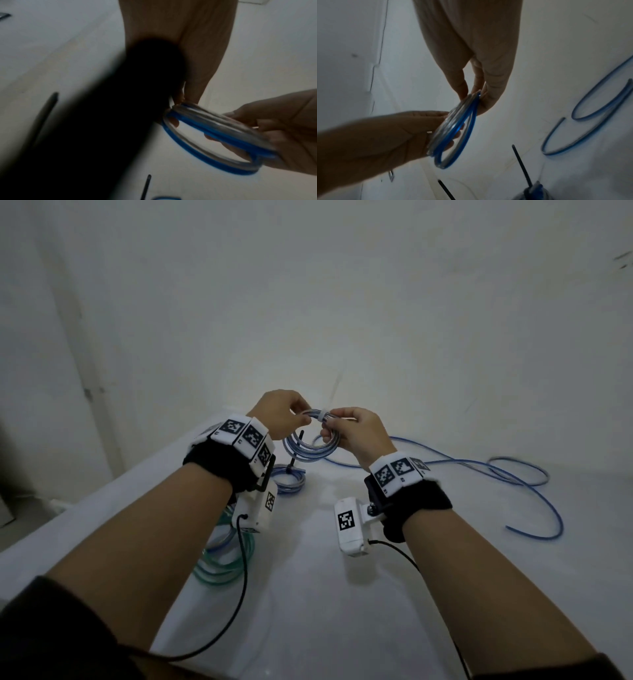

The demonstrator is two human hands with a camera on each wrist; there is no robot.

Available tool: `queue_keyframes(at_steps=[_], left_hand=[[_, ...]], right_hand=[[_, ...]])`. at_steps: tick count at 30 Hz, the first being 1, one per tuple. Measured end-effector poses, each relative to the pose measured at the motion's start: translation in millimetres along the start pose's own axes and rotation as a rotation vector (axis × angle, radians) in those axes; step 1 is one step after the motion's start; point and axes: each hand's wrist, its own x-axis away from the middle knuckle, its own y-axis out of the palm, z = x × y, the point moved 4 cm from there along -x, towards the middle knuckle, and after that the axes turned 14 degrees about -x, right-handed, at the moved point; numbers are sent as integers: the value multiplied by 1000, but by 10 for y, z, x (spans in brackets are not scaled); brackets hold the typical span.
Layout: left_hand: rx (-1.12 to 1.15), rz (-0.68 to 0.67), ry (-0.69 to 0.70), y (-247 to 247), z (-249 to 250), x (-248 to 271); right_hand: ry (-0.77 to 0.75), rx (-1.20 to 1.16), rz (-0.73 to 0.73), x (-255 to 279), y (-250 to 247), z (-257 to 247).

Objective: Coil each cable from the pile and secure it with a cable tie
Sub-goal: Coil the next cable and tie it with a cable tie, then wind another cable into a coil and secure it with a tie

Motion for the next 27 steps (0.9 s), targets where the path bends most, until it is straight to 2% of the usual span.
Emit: queue_keyframes(at_steps=[4,8,11,15,18,20,24,27], left_hand=[[-111,-53,-79,29,-172,-23],[-171,-165,-109,100,-275,-44],[-118,-108,-132,63,-297,-65],[19,11,-126,-8,-183,-111],[101,96,-105,-13,-22,-173],[137,103,-78,31,143,-215],[184,41,-4,202,585,-259],[195,-28,63,403,962,-266]], right_hand=[[54,171,-12,-127,94,269],[196,143,7,-260,143,584],[253,285,36,-387,162,830],[303,482,-61,-447,154,1011],[316,544,-90,-395,90,962],[324,579,-85,-359,-29,845],[376,801,-50,-285,-556,484],[415,944,32,-160,-1108,226]])
